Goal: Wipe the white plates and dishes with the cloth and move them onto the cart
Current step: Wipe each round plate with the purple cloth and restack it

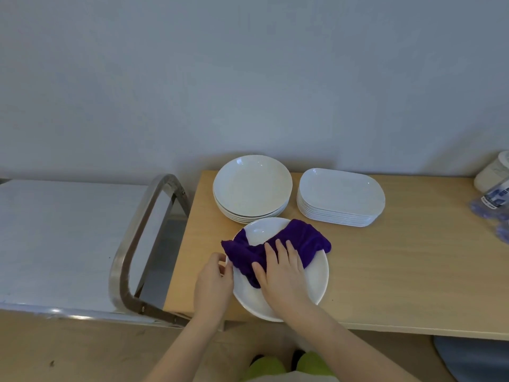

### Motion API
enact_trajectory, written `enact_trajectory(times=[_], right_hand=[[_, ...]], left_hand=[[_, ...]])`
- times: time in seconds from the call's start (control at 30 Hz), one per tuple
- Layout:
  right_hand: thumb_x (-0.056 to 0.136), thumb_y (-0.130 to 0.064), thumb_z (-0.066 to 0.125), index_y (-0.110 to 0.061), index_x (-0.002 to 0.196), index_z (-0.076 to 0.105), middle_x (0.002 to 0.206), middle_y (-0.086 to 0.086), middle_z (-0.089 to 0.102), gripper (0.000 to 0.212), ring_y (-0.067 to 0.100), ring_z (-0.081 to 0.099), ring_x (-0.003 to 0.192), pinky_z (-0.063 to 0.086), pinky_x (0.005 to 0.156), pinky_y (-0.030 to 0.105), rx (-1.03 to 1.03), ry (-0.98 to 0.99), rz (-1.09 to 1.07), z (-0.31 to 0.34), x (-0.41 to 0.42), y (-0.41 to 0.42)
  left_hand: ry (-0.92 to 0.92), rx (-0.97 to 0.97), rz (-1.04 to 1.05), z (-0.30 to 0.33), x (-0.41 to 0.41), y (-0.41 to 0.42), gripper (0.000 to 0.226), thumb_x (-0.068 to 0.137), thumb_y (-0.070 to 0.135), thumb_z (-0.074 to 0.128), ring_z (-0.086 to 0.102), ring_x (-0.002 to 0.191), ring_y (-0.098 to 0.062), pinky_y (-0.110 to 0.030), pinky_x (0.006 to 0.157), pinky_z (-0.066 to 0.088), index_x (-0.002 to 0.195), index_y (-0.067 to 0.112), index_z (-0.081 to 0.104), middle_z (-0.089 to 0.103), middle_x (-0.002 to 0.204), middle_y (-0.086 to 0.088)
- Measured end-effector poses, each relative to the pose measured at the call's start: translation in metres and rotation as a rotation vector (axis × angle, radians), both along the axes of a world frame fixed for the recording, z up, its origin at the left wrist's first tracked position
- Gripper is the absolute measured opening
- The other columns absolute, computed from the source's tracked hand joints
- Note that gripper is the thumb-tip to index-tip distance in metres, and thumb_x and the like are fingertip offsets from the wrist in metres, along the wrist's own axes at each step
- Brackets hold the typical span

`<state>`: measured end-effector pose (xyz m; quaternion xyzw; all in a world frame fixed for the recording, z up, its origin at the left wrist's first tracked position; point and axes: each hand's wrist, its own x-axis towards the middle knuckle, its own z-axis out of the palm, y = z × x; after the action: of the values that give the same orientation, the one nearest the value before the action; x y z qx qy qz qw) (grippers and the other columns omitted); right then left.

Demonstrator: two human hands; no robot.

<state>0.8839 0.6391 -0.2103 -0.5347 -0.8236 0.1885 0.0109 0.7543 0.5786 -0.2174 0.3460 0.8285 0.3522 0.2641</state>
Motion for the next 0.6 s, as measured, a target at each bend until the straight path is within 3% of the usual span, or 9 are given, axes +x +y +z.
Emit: enact_trajectory(times=[0.23,0.33,0.47,0.6], right_hand=[[0.098,-0.043,0.031,-0.031,0.146,0.028,0.158,0.003,0.018,0.049,0.022,0.005,0.146,0.002,0.118,0.038,0.039,-0.05,0.169,-0.006,0.016,0.001],[0.093,-0.045,0.039,-0.033,0.141,0.039,0.158,0.006,0.015,0.049,0.026,0.003,0.147,-0.003,0.117,0.045,0.134,-0.088,0.112,0.0,0.037,0.001],[0.093,-0.045,0.041,-0.009,0.151,0.012,0.159,0.012,0.003,0.074,0.027,-0.004,0.147,0.002,0.119,0.04,0.113,-0.128,-0.031,0.004,0.045,0.01],[0.093,-0.044,0.04,-0.007,0.151,0.007,0.159,0.012,0.0,0.076,0.027,-0.006,0.147,0.003,0.119,0.036,0.091,-0.043,-0.029,0.003,0.031,0.029]], left_hand=[[0.048,0.026,0.01,0.003,0.005,0.003,0.01,0.094,0.022,0.054,0.059,0.069,-0.006,-0.027,0.057,0.055,0.093,0.031,0.05,0.059,0.076,0.01],[0.055,-0.006,0.015,0.002,0.003,0.003,0.004,0.094,0.023,0.052,0.06,0.068,-0.011,-0.034,0.057,0.057,0.092,0.026,0.05,0.06,0.076,0.006],[0.042,-0.022,0.017,0.003,0.003,0.004,0.004,0.095,0.023,0.05,0.062,0.068,-0.014,-0.038,0.056,0.058,0.091,0.024,0.05,0.061,0.077,0.004],[0.04,-0.055,-0.016,0.005,-0.001,0.005,0.007,0.095,0.021,0.051,0.06,0.068,-0.013,-0.029,0.052,0.054,0.089,0.023,0.049,0.061,0.078,0.003]])
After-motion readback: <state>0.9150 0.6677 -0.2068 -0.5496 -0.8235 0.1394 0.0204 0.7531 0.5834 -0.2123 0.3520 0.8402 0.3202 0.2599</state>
